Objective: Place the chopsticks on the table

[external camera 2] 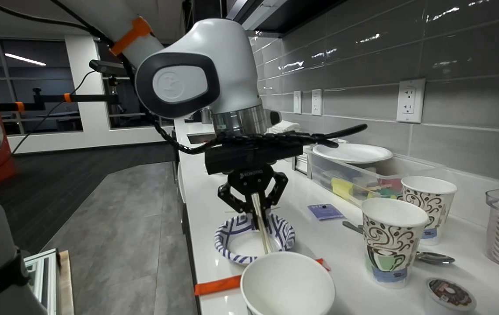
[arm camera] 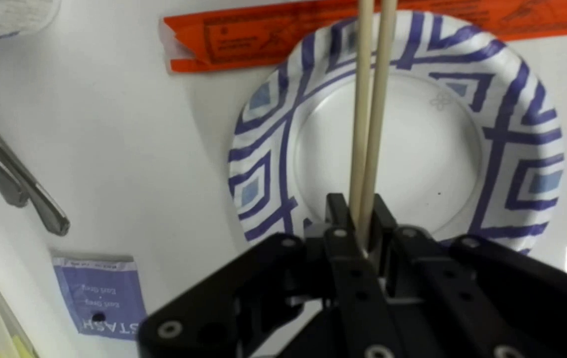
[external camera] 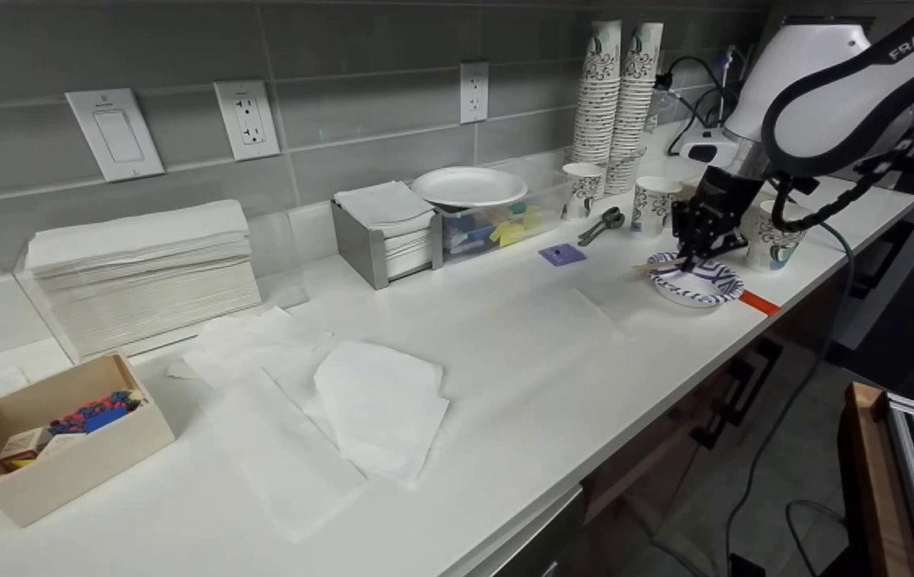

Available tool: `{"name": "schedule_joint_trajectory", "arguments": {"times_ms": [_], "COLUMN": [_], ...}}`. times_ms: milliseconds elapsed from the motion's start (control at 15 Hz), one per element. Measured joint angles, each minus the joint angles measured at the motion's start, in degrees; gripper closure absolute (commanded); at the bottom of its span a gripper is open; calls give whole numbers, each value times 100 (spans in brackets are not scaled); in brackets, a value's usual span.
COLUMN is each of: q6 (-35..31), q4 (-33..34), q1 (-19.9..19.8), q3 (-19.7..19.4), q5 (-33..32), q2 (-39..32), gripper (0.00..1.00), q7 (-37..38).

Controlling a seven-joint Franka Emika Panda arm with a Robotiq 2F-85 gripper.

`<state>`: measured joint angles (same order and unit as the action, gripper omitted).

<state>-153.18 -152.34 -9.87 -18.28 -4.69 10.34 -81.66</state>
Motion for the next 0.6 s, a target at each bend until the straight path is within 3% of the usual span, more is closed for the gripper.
{"name": "schedule_joint_trajectory", "arguments": {"times_ms": [200, 600], "q6": [110, 110], "q4": [78, 413], "q1": [189, 933], "q3": [88, 342], "q5": [107, 538], "q2": [220, 75], "gripper": [97, 97], "q7": [-397, -1480]}}
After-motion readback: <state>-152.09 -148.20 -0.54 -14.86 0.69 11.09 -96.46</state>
